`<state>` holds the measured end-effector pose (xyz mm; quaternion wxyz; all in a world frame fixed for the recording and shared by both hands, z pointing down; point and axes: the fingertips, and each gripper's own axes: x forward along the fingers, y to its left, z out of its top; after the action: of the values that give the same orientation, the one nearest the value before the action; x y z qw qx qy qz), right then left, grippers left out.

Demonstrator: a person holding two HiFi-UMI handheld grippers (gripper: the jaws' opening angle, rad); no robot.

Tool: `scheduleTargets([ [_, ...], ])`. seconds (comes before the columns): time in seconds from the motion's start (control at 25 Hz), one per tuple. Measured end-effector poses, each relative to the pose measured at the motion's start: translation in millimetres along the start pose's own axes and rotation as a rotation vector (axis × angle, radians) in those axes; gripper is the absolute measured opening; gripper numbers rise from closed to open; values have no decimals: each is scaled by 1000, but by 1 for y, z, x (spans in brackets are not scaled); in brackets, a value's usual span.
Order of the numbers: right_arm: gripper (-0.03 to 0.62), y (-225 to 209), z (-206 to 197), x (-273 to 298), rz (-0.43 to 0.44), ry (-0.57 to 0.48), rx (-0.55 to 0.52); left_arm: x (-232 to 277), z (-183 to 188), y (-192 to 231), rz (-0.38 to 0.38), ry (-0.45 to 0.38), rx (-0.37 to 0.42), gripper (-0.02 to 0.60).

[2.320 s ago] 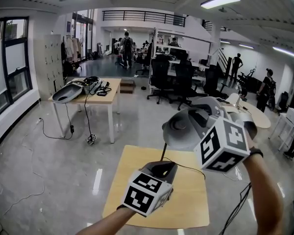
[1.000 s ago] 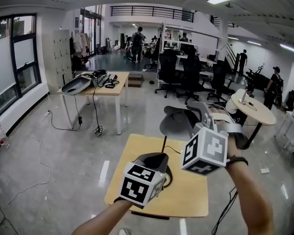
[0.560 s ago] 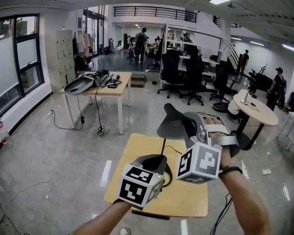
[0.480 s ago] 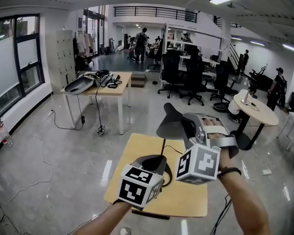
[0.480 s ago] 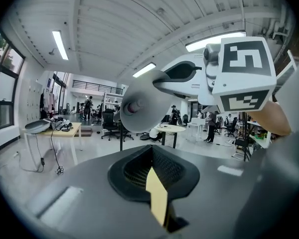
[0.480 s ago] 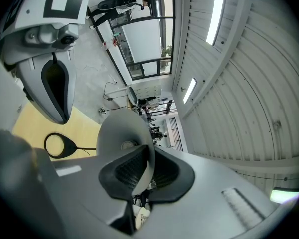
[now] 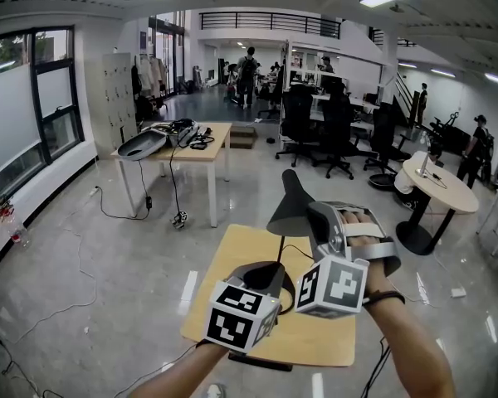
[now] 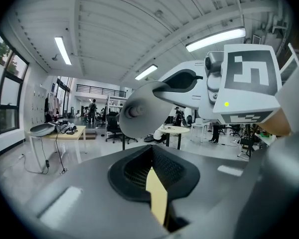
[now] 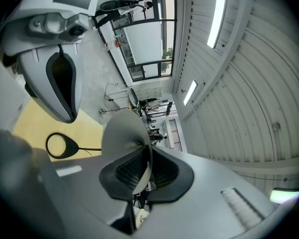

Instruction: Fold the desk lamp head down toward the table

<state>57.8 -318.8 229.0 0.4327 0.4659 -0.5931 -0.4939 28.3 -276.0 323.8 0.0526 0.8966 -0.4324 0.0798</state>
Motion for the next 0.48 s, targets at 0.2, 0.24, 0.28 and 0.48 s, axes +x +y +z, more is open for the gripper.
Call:
scheduleTargets([
  [0.2, 12, 15, 7, 6, 0, -11, 14, -7, 1, 12, 29, -15, 9, 18],
  [0.24, 11, 17, 6, 6, -4, -12, 12, -8, 0, 12, 30, -13, 5, 18],
  [0.28, 11, 19, 6, 6, -8, -13, 10, -8, -1, 11, 32, -12, 0, 18],
  [0.48, 11, 23, 3, 5, -19, -5, -4, -11, -5, 9, 37, -22, -22, 18],
])
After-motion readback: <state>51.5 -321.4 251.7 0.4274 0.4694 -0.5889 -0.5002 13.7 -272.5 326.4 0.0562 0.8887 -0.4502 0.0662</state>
